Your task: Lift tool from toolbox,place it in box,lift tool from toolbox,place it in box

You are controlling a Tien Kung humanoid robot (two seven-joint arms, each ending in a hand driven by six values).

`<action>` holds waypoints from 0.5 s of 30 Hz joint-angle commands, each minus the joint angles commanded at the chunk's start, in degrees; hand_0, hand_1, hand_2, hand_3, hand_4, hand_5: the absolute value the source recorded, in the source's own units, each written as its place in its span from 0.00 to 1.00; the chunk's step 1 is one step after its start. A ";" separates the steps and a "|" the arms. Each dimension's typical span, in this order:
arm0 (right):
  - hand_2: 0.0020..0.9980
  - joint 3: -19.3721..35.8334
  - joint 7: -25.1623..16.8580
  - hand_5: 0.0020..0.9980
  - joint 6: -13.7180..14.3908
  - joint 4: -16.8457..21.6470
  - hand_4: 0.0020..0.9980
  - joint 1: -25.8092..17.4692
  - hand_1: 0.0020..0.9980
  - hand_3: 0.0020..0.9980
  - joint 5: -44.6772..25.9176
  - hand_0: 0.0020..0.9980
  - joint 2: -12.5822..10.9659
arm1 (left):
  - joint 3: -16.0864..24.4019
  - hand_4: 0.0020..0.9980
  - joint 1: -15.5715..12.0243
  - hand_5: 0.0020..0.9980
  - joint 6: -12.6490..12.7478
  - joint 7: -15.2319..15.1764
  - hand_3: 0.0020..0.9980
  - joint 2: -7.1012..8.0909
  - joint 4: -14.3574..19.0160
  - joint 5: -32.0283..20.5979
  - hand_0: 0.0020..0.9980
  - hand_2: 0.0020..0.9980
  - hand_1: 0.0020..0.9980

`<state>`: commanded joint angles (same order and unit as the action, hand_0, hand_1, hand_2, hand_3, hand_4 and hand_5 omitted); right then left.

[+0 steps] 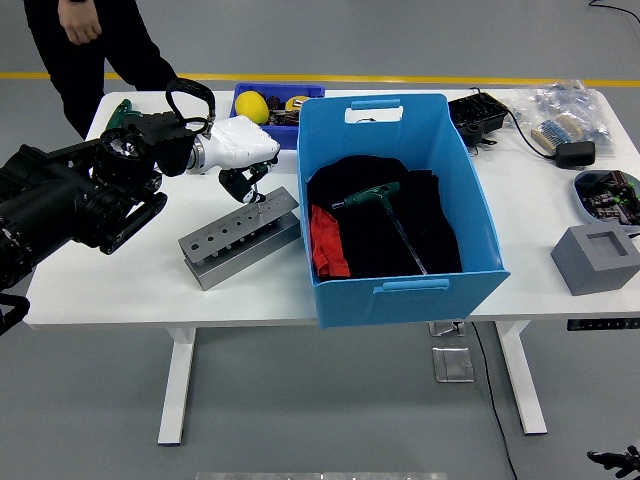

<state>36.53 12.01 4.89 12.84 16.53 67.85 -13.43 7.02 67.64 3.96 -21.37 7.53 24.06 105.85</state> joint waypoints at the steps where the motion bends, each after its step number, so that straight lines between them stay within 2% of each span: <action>1: 0.64 0.10 0.02 0.58 -0.01 0.00 0.78 -0.09 0.59 0.53 0.09 0.60 0.02 | 0.04 0.75 0.00 0.32 -0.10 -0.06 0.09 0.08 0.05 -0.21 0.16 0.06 0.04; 3: 0.64 0.25 0.05 0.58 -0.01 -0.01 0.78 -0.23 0.59 0.53 0.25 0.60 0.05 | 0.15 0.75 0.02 0.32 -0.31 -0.09 0.09 0.22 0.16 -0.49 0.16 0.06 0.04; 4: 0.64 0.34 0.07 0.58 -0.02 -0.01 0.78 -0.32 0.59 0.53 0.36 0.60 0.07 | 0.23 0.75 0.06 0.26 -0.44 -0.04 0.09 0.32 0.23 -0.57 0.16 0.06 0.03; 15: 0.64 0.78 0.22 0.58 -0.13 -0.06 0.78 -0.71 0.59 0.53 0.75 0.60 0.15 | 0.99 0.74 0.92 0.24 -1.18 0.15 0.09 1.50 0.57 -0.36 0.16 0.06 0.03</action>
<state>37.31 12.22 4.76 12.78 15.81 68.60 -13.28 8.00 68.56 2.79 -21.22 9.03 24.63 105.48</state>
